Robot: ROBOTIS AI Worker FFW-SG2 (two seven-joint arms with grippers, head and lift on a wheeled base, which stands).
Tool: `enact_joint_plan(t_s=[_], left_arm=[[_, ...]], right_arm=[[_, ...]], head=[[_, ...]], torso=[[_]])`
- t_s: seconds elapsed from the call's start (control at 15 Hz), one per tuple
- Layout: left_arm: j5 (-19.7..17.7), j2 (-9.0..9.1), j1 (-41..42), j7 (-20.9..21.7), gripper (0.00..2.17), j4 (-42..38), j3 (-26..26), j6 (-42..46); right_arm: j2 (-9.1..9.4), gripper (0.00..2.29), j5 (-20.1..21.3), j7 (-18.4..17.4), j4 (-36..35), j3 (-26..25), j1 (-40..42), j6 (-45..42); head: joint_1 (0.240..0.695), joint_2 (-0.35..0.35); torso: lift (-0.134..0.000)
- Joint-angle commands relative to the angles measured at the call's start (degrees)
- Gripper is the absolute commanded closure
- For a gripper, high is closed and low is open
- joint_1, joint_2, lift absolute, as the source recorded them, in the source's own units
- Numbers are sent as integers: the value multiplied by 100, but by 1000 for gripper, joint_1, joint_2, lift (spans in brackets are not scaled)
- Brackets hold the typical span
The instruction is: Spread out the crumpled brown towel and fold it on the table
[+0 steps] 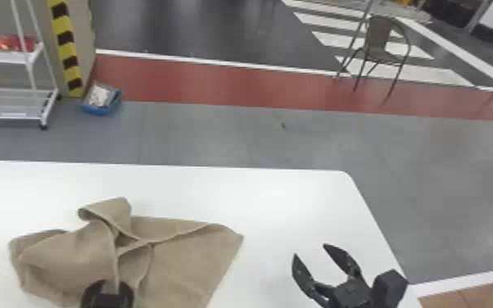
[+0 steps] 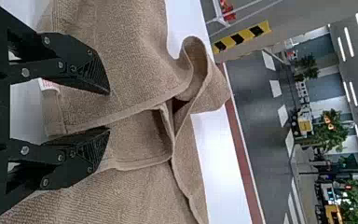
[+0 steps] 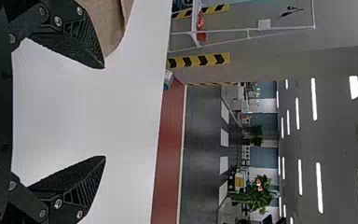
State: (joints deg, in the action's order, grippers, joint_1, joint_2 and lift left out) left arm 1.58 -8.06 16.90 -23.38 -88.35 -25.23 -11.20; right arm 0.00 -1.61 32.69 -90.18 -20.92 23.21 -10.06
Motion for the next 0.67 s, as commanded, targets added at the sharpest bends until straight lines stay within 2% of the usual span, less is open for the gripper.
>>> enact_joint_plan(t_s=[0.0, 0.13, 0.27, 0.6], left_arm=[[9, -20, 15, -8, 731, 2, 1, -1], [18, -20, 15, -17, 734, 11, 27, -36], [9, -28, 41, -70, 1355, -7, 80, -18], [9, -64, 244, -61, 1376, -376, 194, -18]], right_arm=[[5, 218, -6, 0, 9, 0, -1, -17], [5, 218, -15, 0, 9, 0, -1, -17], [5, 218, -15, 9, 9, 0, -1, -17], [5, 218, -32, 27, 9, 0, -1, -17]], head=[[695, -273], [695, -272], [695, -267], [695, -249]], torso=[[0], [0], [0], [0]])
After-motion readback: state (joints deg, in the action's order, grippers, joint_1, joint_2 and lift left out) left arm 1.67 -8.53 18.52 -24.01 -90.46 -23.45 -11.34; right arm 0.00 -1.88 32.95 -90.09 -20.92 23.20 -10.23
